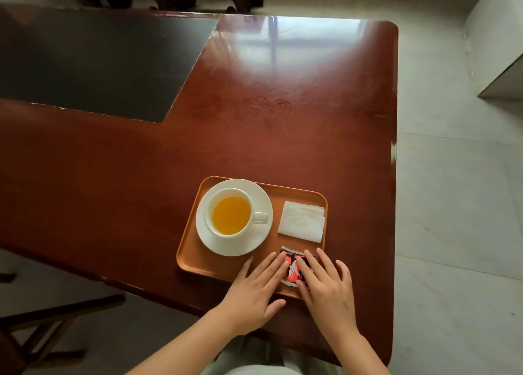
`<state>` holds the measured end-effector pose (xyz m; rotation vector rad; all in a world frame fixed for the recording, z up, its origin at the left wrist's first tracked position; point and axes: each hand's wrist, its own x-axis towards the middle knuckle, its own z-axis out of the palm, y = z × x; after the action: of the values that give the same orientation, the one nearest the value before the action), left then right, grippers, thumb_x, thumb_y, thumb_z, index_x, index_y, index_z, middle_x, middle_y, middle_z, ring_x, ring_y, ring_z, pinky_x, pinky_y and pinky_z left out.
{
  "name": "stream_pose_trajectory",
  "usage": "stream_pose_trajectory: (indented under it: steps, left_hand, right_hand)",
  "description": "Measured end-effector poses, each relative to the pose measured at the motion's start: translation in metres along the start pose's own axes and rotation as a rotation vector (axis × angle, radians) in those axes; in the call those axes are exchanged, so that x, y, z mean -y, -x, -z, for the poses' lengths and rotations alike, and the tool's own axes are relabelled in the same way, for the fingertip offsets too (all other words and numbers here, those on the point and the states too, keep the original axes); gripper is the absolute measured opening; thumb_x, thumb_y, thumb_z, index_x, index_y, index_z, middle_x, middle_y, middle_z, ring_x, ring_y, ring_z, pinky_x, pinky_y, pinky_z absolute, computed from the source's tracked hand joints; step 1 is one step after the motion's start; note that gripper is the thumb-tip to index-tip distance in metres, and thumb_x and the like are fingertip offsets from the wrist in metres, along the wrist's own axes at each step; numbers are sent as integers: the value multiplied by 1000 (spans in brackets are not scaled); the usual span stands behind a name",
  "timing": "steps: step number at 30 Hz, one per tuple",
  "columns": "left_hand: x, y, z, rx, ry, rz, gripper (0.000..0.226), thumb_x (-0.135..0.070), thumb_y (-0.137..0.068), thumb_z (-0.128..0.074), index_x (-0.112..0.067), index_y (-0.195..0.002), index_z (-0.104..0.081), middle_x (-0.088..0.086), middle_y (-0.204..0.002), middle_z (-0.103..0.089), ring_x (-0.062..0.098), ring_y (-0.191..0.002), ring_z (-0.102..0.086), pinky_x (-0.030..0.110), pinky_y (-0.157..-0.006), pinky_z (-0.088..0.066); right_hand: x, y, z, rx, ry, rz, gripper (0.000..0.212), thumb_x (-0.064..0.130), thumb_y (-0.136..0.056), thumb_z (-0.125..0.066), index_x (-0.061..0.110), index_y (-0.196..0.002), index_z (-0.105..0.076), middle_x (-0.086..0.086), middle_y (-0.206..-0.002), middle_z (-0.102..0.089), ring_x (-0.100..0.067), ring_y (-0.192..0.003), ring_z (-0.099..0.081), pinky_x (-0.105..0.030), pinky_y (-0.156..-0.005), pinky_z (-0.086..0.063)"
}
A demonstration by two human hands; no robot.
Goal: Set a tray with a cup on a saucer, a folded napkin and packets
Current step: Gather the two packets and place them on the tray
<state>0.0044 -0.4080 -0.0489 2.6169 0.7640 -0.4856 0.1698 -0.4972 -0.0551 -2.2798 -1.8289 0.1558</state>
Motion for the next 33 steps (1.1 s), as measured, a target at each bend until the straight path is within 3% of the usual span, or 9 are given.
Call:
stream_pose_trajectory:
  steps: [2, 7, 9, 12, 15, 18, 22, 28, 33]
  left_hand:
    - [-2, 1, -1, -13, -47, 38, 69, -59, -92, -15, -29, -147, 14, -12, -154, 23, 7, -140, 27, 45, -116, 5]
    - [-13, 9, 6, -78, -124, 97, 69, -60, -87, -32, -19, -143, -36, 0, -151, -34, 21, -141, -22, 51, -99, -42]
    - [-13, 8, 5, -83, -115, 87, 70, -58, -89, -29, -19, -147, -26, 0, -155, -22, 24, -143, -19, 52, -106, -36]
    - [-7, 9, 3, -43, -40, 49, 70, -55, -94, -20, -23, -148, 12, -6, -155, 20, 18, -141, 22, 48, -115, 0]
    - [-4, 22, 11, -239, 43, -45, 64, -45, -95, -31, -19, -150, -11, 3, -159, -10, 20, -146, -8, 38, -114, -19]
    - [10, 41, 22, -603, 339, -37, 32, -26, -91, -50, -16, -121, -57, 1, -119, -64, 9, -108, -59, 25, -87, -53]
    - [44, 51, 42, -851, 775, 416, 22, -13, -92, -57, -35, -90, -58, -11, -84, -65, 0, -79, -63, 12, -65, -51]
    - [111, 39, 63, -677, 1028, 852, 12, -20, -89, -63, -17, -100, -63, -3, -87, -68, 13, -83, -68, 39, -80, -57]
    - [133, 26, 61, -501, 1190, 925, 31, -15, -86, -65, -2, -114, -60, 5, -91, -68, 16, -81, -69, 30, -71, -57]
  right_hand:
    - [-1, 1, 0, 4, -2, -7, 48, 28, -69, -80, 20, -115, -67, -3, -122, -66, -26, -120, -57, -50, -94, -45]
    - [0, 2, 0, 11, -16, -26, 48, 27, -67, -82, 20, -112, -68, -4, -120, -67, -26, -118, -58, -51, -95, -44]
    - [1, 2, 1, 19, -13, -29, 48, 27, -67, -82, 19, -112, -68, -4, -120, -67, -27, -118, -58, -52, -95, -44]
    - [2, 2, 4, 17, -30, -41, 48, 27, -67, -82, 18, -112, -68, -6, -121, -67, -27, -119, -58, -53, -96, -43]
    - [6, -1, 12, -21, -121, -82, 44, 24, -70, -81, 14, -111, -68, -9, -118, -68, -28, -115, -60, -49, -95, -45]
    - [16, -15, 23, -73, -375, -193, 36, 15, -75, -77, 10, -109, -67, -8, -106, -70, -22, -100, -64, -33, -84, -51]
    - [33, -50, 32, 34, -763, -464, 28, 18, -85, -67, 14, -112, -64, -2, -101, -68, -7, -87, -60, -12, -70, -45]
    - [57, -90, 28, 214, -966, -676, 43, 19, -86, -65, 13, -128, -53, -8, -112, -65, -23, -102, -62, -43, -92, -52]
    - [70, -100, 12, 222, -974, -776, 46, 13, -85, -65, 9, -129, -51, -13, -114, -64, -12, -78, -60, -33, -76, -55]
